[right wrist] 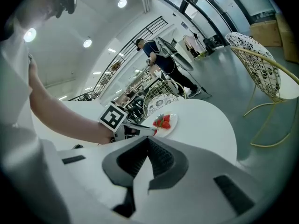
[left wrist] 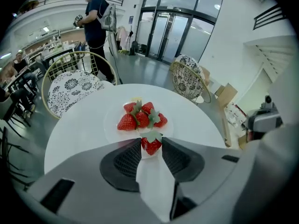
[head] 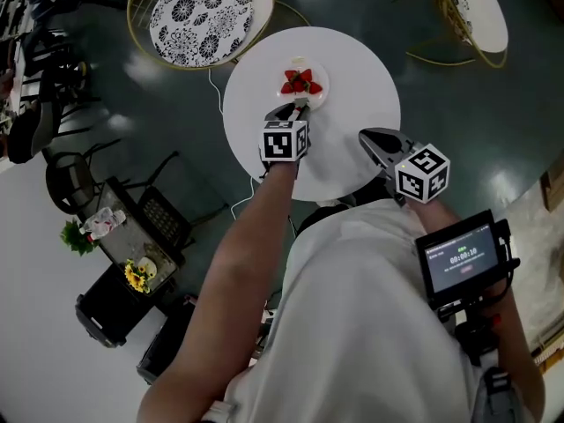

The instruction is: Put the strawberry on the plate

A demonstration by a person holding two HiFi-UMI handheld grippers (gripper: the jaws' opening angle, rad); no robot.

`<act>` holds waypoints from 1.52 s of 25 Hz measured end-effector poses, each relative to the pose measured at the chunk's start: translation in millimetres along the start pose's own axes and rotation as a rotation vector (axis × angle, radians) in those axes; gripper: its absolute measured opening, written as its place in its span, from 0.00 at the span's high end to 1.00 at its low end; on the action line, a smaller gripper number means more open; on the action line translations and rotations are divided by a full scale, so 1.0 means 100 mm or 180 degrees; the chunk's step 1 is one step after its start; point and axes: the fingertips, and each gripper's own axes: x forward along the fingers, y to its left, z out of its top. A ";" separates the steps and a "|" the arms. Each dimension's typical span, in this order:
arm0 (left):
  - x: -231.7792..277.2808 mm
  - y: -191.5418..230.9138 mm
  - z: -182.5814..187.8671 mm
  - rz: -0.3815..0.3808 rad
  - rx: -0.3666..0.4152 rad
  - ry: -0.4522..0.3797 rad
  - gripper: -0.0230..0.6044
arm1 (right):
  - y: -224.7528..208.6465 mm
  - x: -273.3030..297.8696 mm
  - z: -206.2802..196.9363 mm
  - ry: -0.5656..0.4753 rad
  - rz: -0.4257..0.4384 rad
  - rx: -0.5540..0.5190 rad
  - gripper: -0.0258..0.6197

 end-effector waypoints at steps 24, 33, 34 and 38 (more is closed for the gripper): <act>0.16 0.14 0.08 0.0072 -0.0040 -0.0091 0.73 | -0.10 -0.11 -0.13 0.0001 -0.0110 0.0110 0.95; 0.06 0.12 0.10 0.0047 0.0028 -0.0244 0.73 | -0.12 -0.11 -0.12 -0.0017 -0.0098 0.0125 0.95; 0.04 0.11 0.09 0.0046 0.0029 -0.0258 0.73 | -0.13 -0.11 -0.12 -0.0019 -0.0097 0.0126 0.95; -0.04 0.07 0.06 0.0054 0.0051 -0.0330 0.73 | -0.15 -0.10 -0.08 -0.0038 -0.0085 0.0106 0.95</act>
